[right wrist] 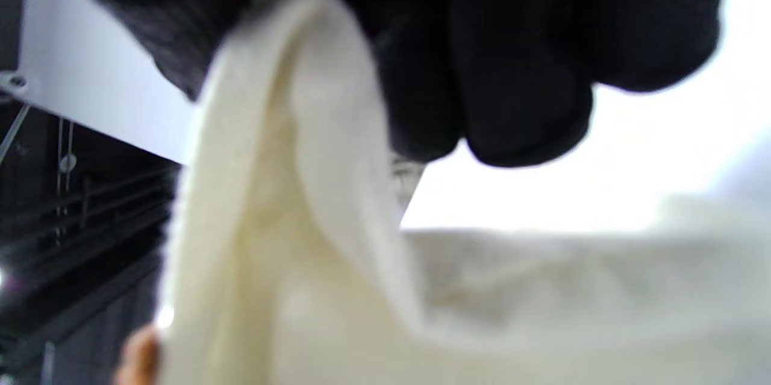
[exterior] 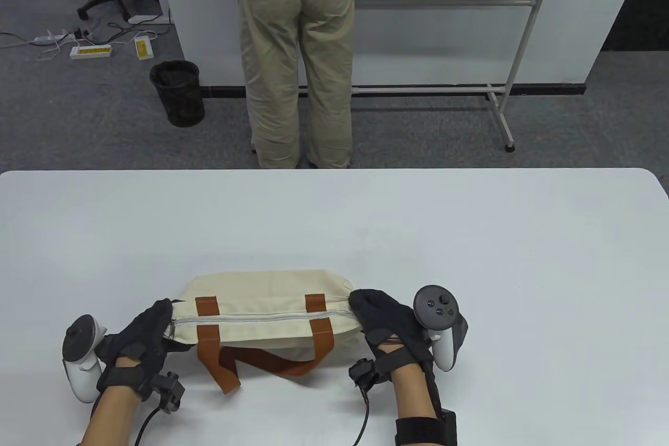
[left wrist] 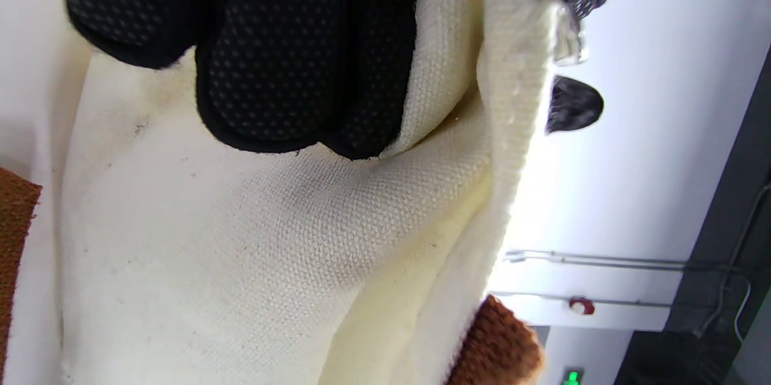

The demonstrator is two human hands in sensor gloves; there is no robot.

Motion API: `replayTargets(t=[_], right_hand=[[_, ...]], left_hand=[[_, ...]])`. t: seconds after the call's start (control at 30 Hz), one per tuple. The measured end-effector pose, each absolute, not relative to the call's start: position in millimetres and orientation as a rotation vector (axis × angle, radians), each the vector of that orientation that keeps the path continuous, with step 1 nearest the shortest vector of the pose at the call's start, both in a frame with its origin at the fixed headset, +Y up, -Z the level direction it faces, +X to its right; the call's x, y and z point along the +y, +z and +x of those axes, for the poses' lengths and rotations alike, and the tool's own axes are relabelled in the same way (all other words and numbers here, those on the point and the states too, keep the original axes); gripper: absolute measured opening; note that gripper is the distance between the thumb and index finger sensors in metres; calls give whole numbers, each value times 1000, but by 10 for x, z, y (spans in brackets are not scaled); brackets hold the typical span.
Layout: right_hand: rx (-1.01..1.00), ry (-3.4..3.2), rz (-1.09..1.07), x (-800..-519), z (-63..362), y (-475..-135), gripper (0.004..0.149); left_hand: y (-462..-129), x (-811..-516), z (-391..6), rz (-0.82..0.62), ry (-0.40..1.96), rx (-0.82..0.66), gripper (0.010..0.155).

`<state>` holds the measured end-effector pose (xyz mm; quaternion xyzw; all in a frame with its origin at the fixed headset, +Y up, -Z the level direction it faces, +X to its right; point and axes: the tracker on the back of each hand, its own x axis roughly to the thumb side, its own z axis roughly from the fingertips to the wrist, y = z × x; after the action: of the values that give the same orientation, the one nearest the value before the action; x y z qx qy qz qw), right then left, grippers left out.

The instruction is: Unzip the canvas bag

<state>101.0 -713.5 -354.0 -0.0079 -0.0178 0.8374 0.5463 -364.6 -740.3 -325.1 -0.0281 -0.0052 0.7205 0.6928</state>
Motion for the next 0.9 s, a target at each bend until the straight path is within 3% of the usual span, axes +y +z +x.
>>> replayTargets(t=[0.13, 0.37, 0.6, 0.9], right_hand=[[-307, 2141, -12, -6859, 941, -3426, 62], [-644, 2319, 230, -6447, 450, -3224, 64], [-737, 2399, 469, -6474, -255, -3078, 57], [-608, 2332, 644, -6564, -837, -2965, 46]], left_hand=[[-3244, -7438, -3625, -62, 1627, 16, 49], [-3282, -7430, -3469, -92, 1614, -1, 49], [-3277, -7419, -3301, -129, 1583, -42, 49], [-3236, -7382, -3090, -147, 1549, -102, 49]])
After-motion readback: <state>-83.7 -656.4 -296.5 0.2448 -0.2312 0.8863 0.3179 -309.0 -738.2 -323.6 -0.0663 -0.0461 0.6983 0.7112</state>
